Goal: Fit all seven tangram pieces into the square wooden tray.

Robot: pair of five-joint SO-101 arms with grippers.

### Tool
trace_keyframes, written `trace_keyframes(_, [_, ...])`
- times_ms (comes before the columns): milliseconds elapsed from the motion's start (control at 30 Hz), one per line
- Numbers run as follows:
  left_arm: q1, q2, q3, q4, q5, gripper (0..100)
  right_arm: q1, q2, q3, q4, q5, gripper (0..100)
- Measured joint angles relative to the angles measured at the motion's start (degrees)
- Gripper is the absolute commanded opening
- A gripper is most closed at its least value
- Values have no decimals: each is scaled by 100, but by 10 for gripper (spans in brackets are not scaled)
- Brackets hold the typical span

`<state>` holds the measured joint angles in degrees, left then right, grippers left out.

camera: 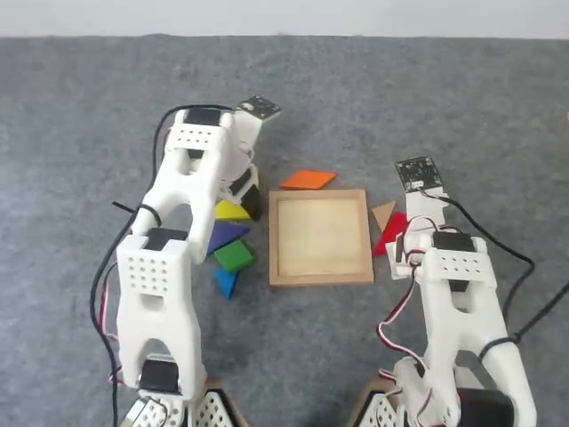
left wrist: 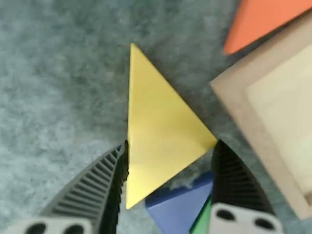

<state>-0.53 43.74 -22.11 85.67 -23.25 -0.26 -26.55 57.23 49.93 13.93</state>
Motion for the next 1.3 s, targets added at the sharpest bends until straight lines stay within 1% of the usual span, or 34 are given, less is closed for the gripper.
trace_keyframes(167, [-70, 35, 0, -9, -88, 321, 0, 0, 0, 0, 0, 221])
trace_keyframes(433, [-53, 246, -185, -9, -53, 322, 0, 0, 0, 0, 0, 221])
trace_keyframes(533, [-26, 378, -334, 132, -53, 285, 0, 0, 0, 0, 0, 221])
trace_keyframes(600, [-26, 510, -580, 299, -53, 244, 0, 0, 0, 0, 0, 221])
trace_keyframes(700, [-18, 738, -1002, 607, -53, 209, 0, 0, 0, 0, 0, 221])
trace_keyframes(867, [-9, 1099, -1653, 1046, -79, 186, 0, 0, 0, 0, 0, 221])
trace_keyframes(1067, [35, 1231, -2013, 1266, -26, 186, 0, 0, 0, 0, 0, 221])
trace_keyframes(1167, [35, 1204, -2189, 1292, 44, 212, 0, 0, 0, 0, 0, 221])
trace_keyframes(1300, [18, 1046, -2435, 1301, 580, 303, 0, 0, 0, 0, 0, 221])
